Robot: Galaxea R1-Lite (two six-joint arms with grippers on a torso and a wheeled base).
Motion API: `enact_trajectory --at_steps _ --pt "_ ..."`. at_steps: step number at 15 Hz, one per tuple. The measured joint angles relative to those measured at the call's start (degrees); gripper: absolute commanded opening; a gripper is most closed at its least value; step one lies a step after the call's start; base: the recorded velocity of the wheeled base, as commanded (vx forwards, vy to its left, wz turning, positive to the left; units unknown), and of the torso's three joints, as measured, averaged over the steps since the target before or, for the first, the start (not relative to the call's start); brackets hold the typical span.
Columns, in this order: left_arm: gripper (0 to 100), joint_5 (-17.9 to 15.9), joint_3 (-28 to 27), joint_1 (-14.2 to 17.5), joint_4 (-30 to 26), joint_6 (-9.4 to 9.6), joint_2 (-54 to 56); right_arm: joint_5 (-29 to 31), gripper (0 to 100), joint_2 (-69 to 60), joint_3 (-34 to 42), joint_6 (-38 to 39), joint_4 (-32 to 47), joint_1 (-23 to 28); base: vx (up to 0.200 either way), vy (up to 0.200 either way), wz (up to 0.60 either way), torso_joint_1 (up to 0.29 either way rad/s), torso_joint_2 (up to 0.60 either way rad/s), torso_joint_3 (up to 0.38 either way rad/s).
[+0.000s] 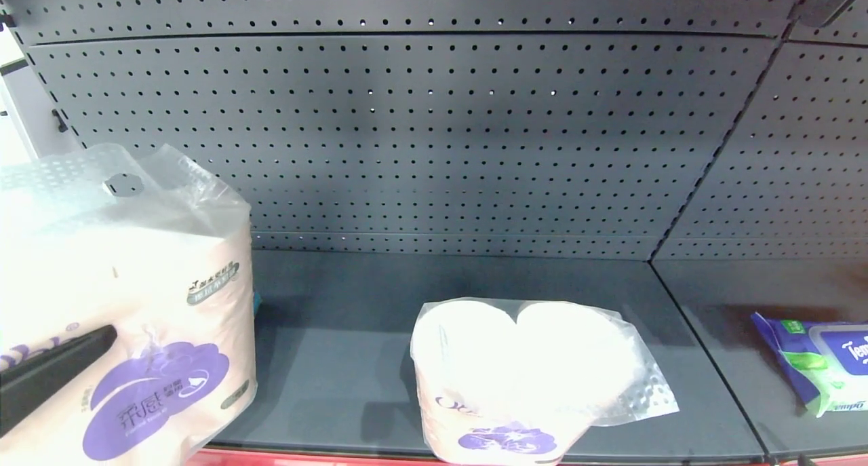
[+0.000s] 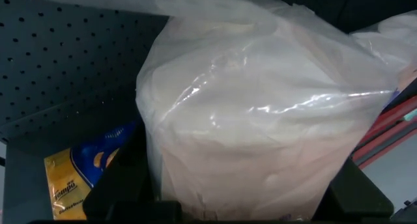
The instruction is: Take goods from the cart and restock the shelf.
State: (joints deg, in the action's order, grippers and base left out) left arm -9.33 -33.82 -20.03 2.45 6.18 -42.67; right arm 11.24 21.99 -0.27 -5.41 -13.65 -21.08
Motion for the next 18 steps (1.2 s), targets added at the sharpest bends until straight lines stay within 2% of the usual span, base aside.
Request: enact_trajectory --at_steps 4,6,14,18 --pt "0 -5.51 -0.09 -0.02 2.47 -1.97 -2.51 2.3 100 -14.95 -2.12 -3.32 19.83 1.76 0.0 0.0 0.0 0.0 0.0 0.0" --pt "0 -6.16 0.39 -0.04 4.08 -2.84 -4.4 2.61 100 -18.86 -3.04 -3.72 20.78 2.08 0.0 0.0 0.0 0.0 0.0 0.0" --pt "0 -15.08 1.32 -0.17 17.53 -2.93 -15.3 2.39 100 -21.94 -3.32 -4.49 20.78 2.19 0.0 0.0 0.0 0.0 0.0 0.0" --pt "0 -17.85 1.32 -1.13 23.31 -2.93 -20.26 2.36 100 -21.99 -3.39 -5.45 20.78 2.21 0.0 0.0 0.0 0.0 0.0 0.0"
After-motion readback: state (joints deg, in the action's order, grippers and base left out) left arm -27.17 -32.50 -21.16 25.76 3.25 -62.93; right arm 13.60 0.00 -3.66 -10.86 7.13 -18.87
